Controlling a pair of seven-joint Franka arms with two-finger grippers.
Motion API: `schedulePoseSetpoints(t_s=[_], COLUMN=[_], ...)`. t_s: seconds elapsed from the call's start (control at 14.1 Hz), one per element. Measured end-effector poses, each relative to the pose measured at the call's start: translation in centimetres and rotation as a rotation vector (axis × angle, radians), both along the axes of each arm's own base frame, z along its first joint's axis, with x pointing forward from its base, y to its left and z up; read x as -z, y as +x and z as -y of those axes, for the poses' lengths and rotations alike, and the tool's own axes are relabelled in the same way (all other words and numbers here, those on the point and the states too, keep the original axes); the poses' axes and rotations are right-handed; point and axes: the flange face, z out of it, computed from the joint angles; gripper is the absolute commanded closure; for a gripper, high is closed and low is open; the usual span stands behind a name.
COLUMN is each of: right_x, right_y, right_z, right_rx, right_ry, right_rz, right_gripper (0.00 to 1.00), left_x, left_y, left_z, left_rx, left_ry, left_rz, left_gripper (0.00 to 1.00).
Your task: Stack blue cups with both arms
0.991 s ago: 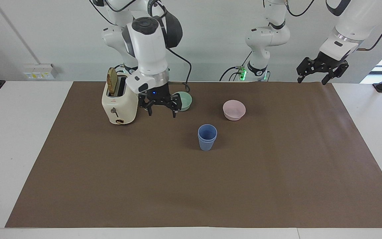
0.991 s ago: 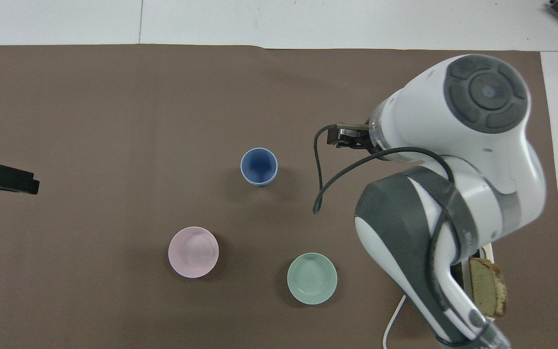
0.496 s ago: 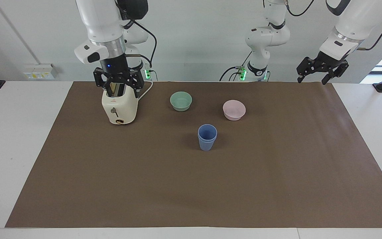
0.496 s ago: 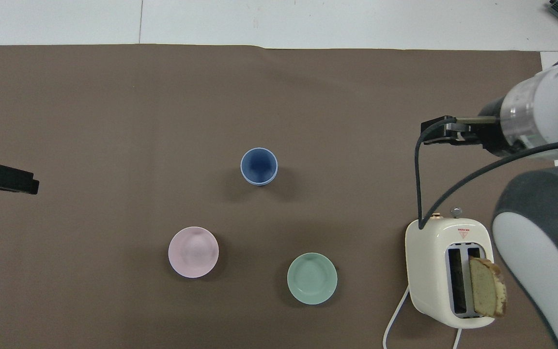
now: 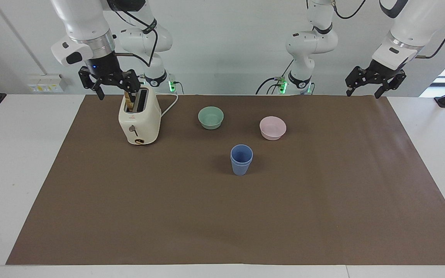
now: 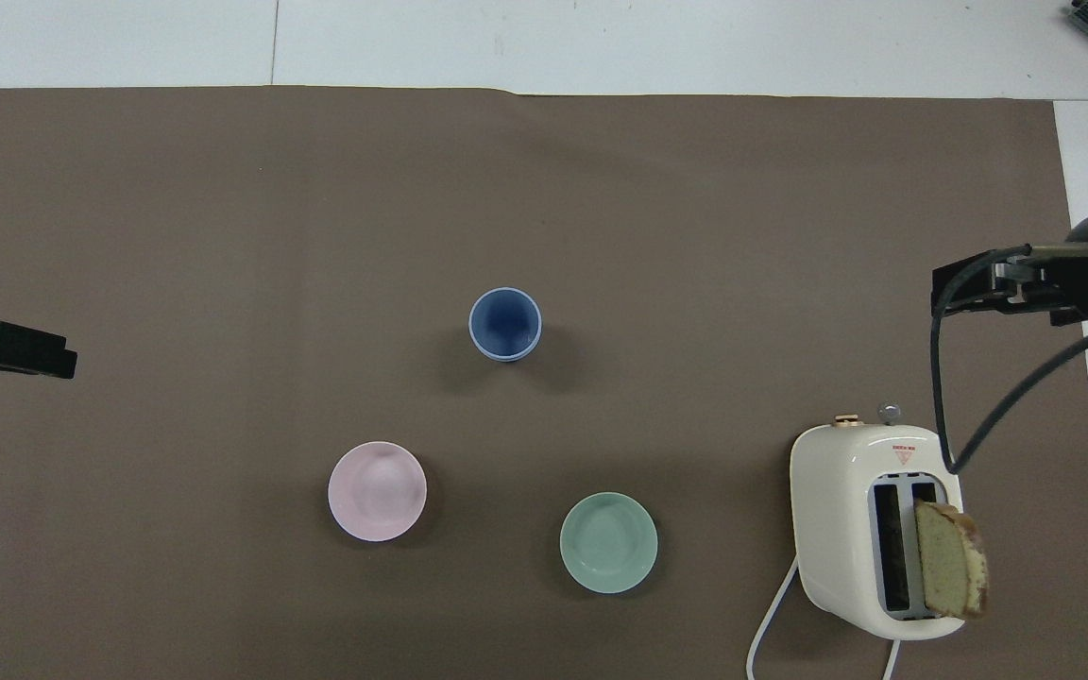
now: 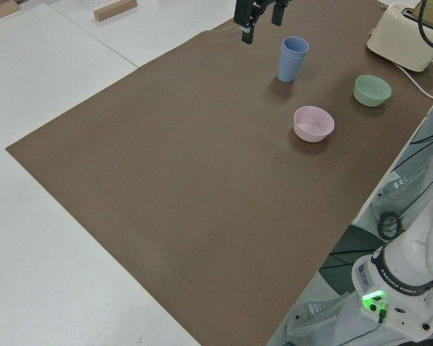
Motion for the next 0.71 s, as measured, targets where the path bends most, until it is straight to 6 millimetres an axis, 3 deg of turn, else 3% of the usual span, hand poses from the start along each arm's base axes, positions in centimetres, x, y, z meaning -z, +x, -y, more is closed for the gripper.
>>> schedulePoseSetpoints(t_s=[0.71], right_x=[0.08], right_y=[-1.05], right_z=[-0.11], right_rx=[-0.005], right_ry=[-0.003], right_rz=[-0.007], right_gripper=[0.0], left_x=[0.0], left_y=[0.0], left_z=[0.01], left_rx=[0.0], left_ry=[0.0], left_rz=[0.0], left_gripper=[0.0])
